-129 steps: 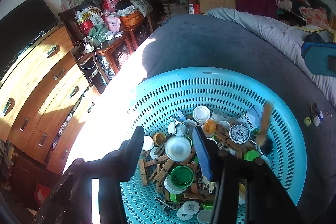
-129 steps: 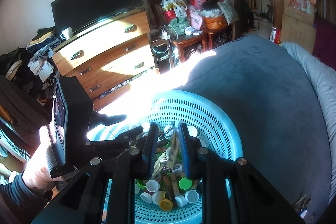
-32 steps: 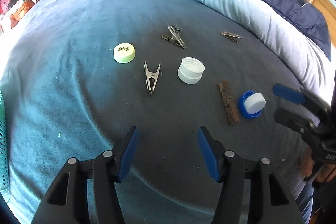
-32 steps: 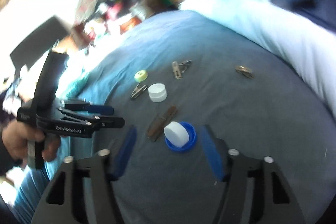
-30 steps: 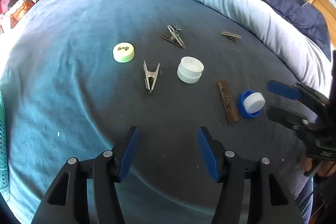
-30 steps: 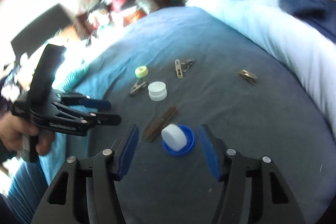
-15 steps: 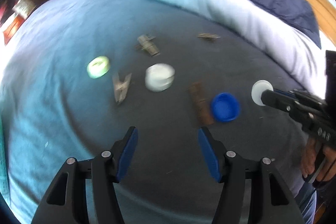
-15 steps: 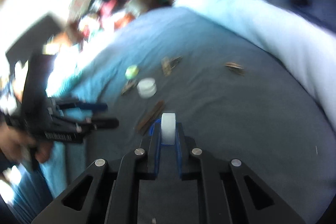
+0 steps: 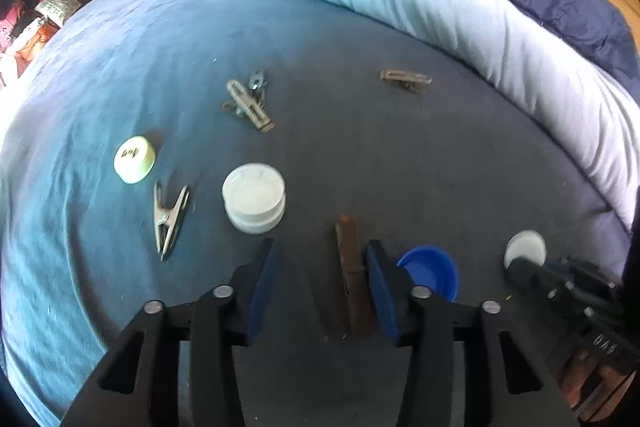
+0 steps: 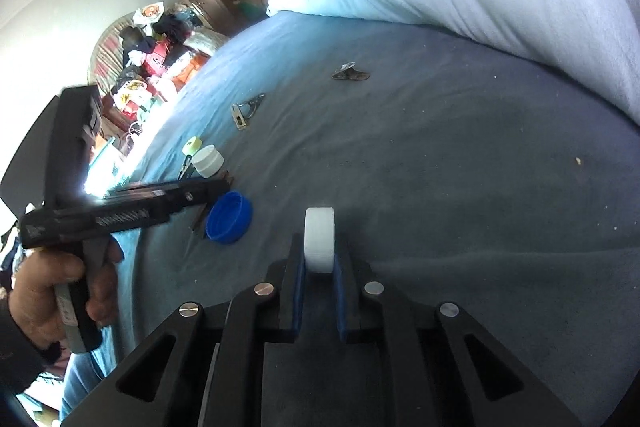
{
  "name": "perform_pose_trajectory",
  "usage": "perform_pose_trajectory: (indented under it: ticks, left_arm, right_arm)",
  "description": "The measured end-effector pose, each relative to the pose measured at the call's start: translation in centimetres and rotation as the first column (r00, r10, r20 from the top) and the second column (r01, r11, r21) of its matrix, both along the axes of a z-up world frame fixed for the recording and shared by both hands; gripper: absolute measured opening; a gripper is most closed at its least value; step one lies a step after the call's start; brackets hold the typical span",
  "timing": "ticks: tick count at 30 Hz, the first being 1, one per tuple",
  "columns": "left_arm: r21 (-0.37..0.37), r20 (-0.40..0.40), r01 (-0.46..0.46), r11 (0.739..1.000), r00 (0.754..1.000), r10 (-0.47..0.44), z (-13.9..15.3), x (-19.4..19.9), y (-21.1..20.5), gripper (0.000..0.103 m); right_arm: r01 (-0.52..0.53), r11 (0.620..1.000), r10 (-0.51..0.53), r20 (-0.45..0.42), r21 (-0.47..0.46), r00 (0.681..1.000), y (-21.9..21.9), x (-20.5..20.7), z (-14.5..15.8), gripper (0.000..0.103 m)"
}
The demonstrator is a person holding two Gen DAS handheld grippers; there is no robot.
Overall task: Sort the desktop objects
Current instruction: 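Grasp the small white cap with the right gripper while the left grasps a wooden clothespin, then carry the white cap in the right gripper while the left carries the clothespin to the basket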
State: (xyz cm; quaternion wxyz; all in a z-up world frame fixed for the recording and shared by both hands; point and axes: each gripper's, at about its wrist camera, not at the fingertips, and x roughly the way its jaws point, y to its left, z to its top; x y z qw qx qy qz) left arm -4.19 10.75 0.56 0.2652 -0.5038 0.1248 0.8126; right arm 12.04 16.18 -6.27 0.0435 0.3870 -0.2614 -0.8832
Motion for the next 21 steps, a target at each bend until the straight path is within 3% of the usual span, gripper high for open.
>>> perform_pose_trajectory:
  ticks: [6,7,8,14,18,21]
  left_arm:
    - [-0.002,-0.008,-0.015,1.000,1.000,0.015,0.1,0.9,-1.3,0.027]
    - [-0.002,-0.004,-0.005,1.000,1.000,0.005,0.1,0.9,-1.0,0.015]
    - [-0.004,-0.003,0.004,1.000,1.000,-0.004,-0.3,1.0,-0.3,0.013]
    - [0.028,-0.006,0.006,1.000,1.000,-0.006,1.0,1.5,-1.2,0.012]
    - [0.056,-0.067,-0.008,0.998,0.998,0.011,4.3,2.5,-4.1,0.012]
    - [0.066,-0.133,-0.033,0.997,0.990,0.042,7.2,3.0,-7.0,0.012]
  right_arm:
    - [-0.005,1.000,0.005,-0.002,-0.001,1.000,0.1,0.0,0.2,0.011]
    - [-0.005,1.000,0.005,-0.001,0.001,1.000,0.1,0.0,0.2,0.011]
    - [-0.005,1.000,0.005,-0.001,0.004,1.000,0.2,-0.1,0.2,0.011]
    - [-0.001,0.998,0.001,0.001,0.060,1.000,-0.2,0.0,0.7,0.011]
    - [0.016,0.992,-0.017,0.004,0.124,1.000,-0.8,0.4,1.6,0.012]
    - [0.040,0.993,-0.040,-0.003,0.108,0.999,-0.7,1.1,2.6,0.012]
